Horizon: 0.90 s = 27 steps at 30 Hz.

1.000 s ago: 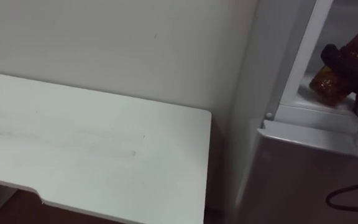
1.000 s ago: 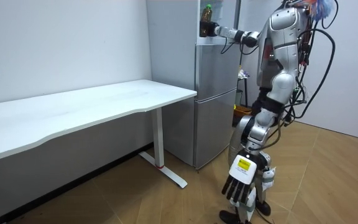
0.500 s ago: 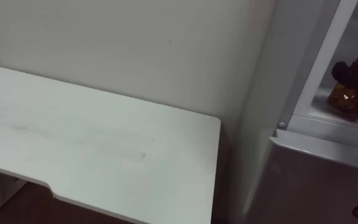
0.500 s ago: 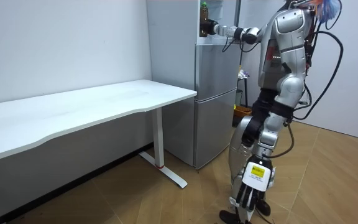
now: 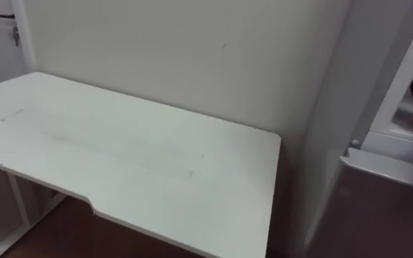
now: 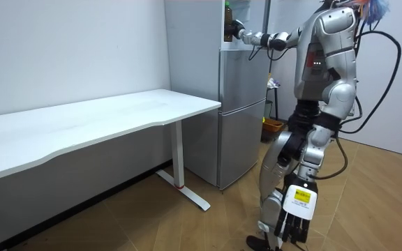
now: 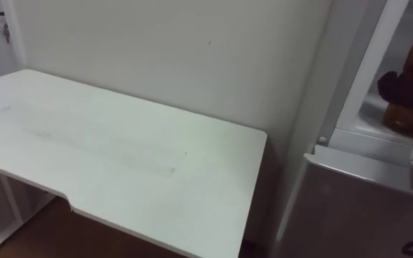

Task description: Put the bottle in the upper fridge

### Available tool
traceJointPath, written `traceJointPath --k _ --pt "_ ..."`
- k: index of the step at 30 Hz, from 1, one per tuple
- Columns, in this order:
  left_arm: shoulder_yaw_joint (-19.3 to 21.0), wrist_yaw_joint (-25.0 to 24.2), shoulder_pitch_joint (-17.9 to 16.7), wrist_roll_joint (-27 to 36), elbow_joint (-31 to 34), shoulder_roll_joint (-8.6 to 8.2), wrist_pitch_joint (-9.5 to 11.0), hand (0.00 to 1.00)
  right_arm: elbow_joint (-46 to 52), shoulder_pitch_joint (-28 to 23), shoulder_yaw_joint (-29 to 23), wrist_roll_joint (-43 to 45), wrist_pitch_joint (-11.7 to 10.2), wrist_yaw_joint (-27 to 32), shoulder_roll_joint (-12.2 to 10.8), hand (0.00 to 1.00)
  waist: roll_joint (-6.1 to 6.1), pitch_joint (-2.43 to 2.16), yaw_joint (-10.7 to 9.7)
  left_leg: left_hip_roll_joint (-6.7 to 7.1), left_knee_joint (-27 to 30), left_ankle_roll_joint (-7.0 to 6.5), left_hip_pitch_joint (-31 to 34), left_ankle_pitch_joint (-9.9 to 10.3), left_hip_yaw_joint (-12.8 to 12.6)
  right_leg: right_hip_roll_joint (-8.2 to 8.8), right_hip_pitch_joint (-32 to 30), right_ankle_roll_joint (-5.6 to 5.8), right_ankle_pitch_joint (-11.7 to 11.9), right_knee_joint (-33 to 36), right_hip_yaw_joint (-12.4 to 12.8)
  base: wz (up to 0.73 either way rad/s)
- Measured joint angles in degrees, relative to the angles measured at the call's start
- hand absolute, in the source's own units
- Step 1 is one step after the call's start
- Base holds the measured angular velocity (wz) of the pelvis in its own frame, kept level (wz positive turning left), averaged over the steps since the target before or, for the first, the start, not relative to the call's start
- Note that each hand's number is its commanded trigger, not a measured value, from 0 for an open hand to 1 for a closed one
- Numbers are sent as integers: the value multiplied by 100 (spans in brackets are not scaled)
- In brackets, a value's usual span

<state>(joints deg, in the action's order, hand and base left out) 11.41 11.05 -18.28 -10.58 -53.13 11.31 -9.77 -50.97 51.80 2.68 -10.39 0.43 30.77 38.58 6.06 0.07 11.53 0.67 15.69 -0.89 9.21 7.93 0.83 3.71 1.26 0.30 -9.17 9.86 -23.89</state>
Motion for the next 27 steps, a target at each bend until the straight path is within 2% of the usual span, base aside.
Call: traceJointPath --k 3,4,5,7,15,17,20,23,26,27 --pt "-127 16 18 136 170 22 -1 0 -87 -11 -1 87 -31 228 -3 0 -51 17 29 4 22 9 128 -41 26 -4 -111 -27 35 15 -21 5" --pt "-212 53 60 170 169 25 1 0 -204 -14 22 87 -40 303 -6 0 -98 49 95 6 22 4 142 -57 32 -5 -125 -29 52 13 -8 0" --pt "-301 79 75 218 169 24 0 0 -235 -14 59 105 -40 419 8 0 -151 64 143 7 22 -3 158 -72 31 0 -149 -28 59 14 8 0" --pt "-333 91 74 220 174 28 -19 0 -234 -8 121 188 -39 465 42 0 -190 55 167 8 16 -8 183 -93 30 7 -188 -26 64 -5 24 0" --pt "-498 91 48 215 279 71 -164 0 -213 -13 177 196 -38 405 44 0 -199 34 153 13 6 -34 199 -146 4 6 -209 -25 57 -27 31 0" --pt "-496 78 40 214 321 102 -156 0 -212 -43 181 193 -9 211 44 0 -183 -5 136 21 -23 -37 145 -149 2 10 -170 -23 56 -25 36 0" --pt "-495 73 28 216 322 157 -134 0 -211 -81 193 191 88 -46 43 0 -151 -32 129 22 -91 -34 25 -155 2 22 -80 -15 38 -30 51 0" --pt "-490 66 5 215 323 166 -121 0 -217 -117 224 185 97 -204 43 0 -121 -46 126 18 -148 -33 -101 -158 -31 26 3 -11 24 -44 99 -4" --pt "-487 59 -27 218 313 196 -107 0 -216 -138 229 177 96 -372 43 0 -85 -28 113 25 -214 -26 -190 -161 -51 25 78 -9 12 -77 104 -3" --pt "-485 55 -35 219 312 207 -107 0 -216 -147 223 174 95 -404 43 0 -68 -38 108 31 -214 -24 -191 -161 -50 20 90 -10 11 -97 101 0"
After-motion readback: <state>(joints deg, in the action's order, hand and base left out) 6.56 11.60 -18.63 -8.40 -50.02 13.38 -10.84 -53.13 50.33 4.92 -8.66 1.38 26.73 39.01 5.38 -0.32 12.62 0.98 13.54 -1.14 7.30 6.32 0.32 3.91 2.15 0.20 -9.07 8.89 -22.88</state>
